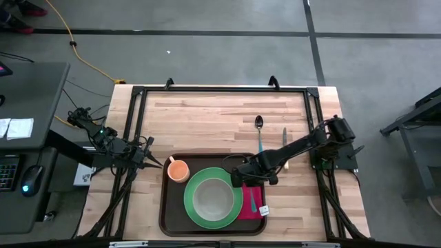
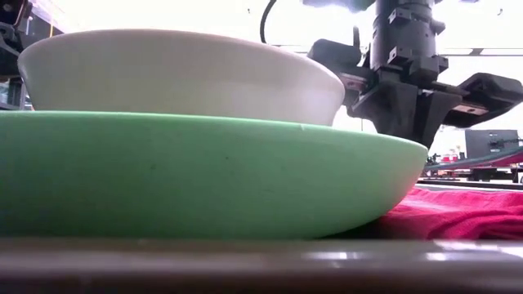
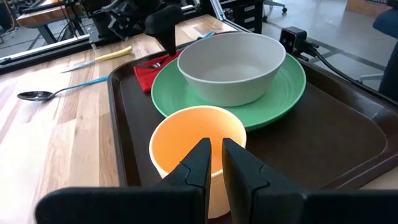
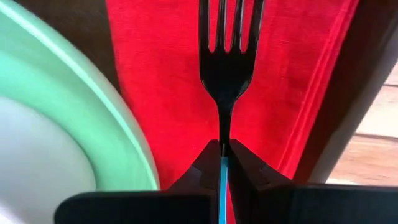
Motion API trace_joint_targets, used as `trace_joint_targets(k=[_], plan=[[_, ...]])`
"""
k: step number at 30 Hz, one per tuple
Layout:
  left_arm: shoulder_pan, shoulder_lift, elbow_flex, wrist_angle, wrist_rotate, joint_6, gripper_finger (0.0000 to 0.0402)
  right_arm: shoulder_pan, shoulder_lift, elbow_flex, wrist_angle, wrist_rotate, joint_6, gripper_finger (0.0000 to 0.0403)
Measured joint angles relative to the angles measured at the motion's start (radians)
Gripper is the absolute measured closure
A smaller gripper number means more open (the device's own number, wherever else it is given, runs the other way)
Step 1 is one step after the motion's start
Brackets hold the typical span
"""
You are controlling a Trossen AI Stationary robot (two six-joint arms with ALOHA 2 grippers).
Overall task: Set up tray
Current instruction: Put the blue fork on the top of the table napkin to the right of the green plate on the brown serving tray
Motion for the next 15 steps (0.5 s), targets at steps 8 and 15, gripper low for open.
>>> trace_joint_targets(k=[8, 15], plan=[[0.000, 0.000, 0.000, -0.001, 0.002, 0.000, 0.0330, 0.000, 0.023, -0.001, 0.002, -0.001, -0.009, 0.0403], [0.000, 0.000, 0.000, -0.001, 0.002, 0.000, 0.0330, 0.000, 0.069, -0.001, 0.050, -0.019, -0.031, 0.0403]])
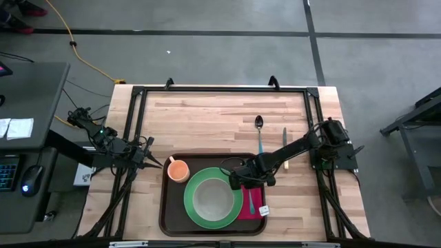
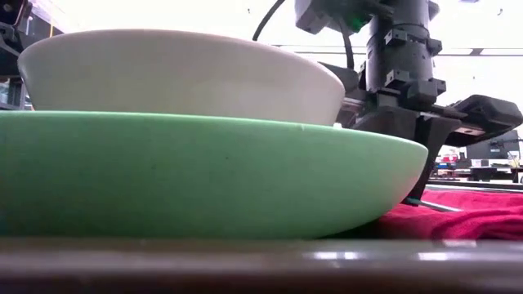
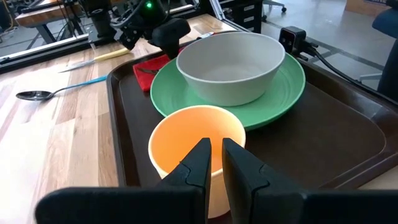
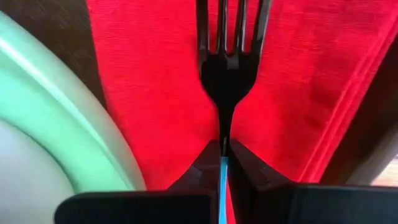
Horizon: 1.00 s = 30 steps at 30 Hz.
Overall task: Set up tray
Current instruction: Put the blue fork on the top of the table napkin to the right of the green plate on the brown serving tray
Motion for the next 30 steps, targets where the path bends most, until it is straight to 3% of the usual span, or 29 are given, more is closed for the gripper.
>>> trace_joint_targets(k=[22, 30], plan=[[0.000, 0.000, 0.000, 0.000, -0.001, -0.007, 0.0330, -0.003, 0.002, 0.000, -0.011, -0.035, 0.007, 0.0402], [0.000, 0.000, 0.000, 0.000, -0.001, -0.007, 0.0330, -0.003, 0.003, 0.000, 0.005, -0.051, 0.016, 0.0379]])
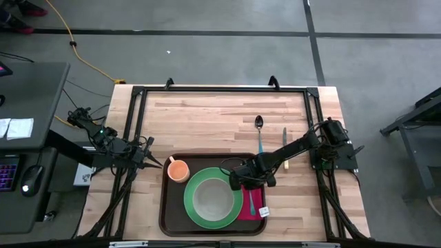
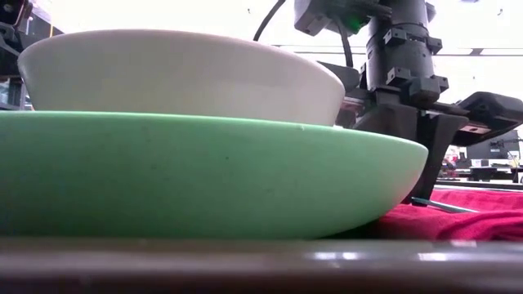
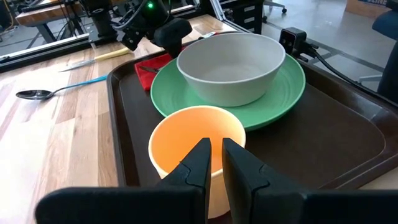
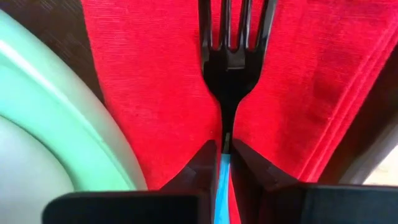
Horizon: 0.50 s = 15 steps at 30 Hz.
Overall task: Set up tray
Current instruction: Put the blue fork on the top of the table napkin to the right of the green plate on the brown serving tray
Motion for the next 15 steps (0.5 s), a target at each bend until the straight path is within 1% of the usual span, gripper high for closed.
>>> trace_joint_targets(k=[9, 15], plan=[[0.000, 0.000, 0.000, 0.000, 0.000, -0.001, 0.0330, -0.014, 0.000, 0.000, 0.016, -0.011, -0.004, 0.0360], [0.000, 0.000, 0.000, 0.000, -0.001, -0.002, 0.0330, -0.023, -0.013, 0.001, 0.021, -0.024, -0.009, 0.0362]])
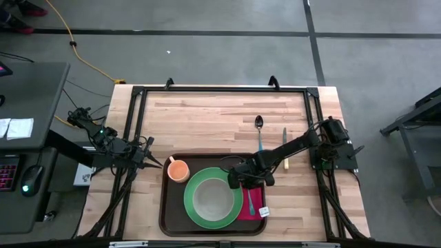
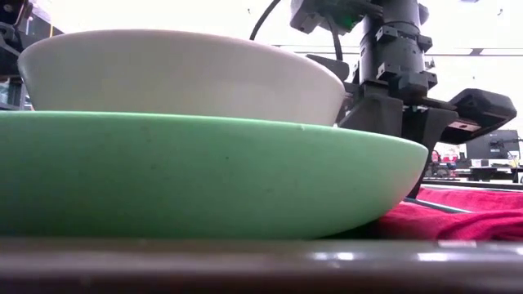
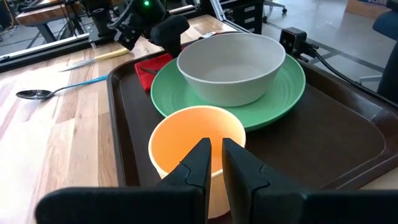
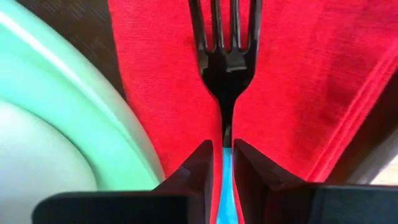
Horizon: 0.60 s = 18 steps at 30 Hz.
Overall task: Set up tray
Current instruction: Put the blue fork on the top of the table napkin to the right of the green plate on the brown serving tray, then put the spoon on the top of the table napkin between the green and blue fork on the brown serving tray
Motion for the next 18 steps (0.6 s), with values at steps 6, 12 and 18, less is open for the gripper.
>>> trace_joint_targets(k=[6, 12, 18], plan=[[0.000, 0.000, 0.000, 0.000, -0.001, 0.000, 0.0330, -0.004, -0.002, 0.000, -0.006, -0.011, -0.001, 0.0361], [0.000, 0.000, 0.000, 0.000, -0.001, 0.001, 0.0330, -0.004, -0.002, 0.000, -0.024, -0.018, -0.001, 0.0365], [0.000, 0.000, 0.000, 0.000, -0.001, 0.001, 0.0330, -0.004, -0.003, 0.000, -0.024, -0.026, -0.001, 0.0367]])
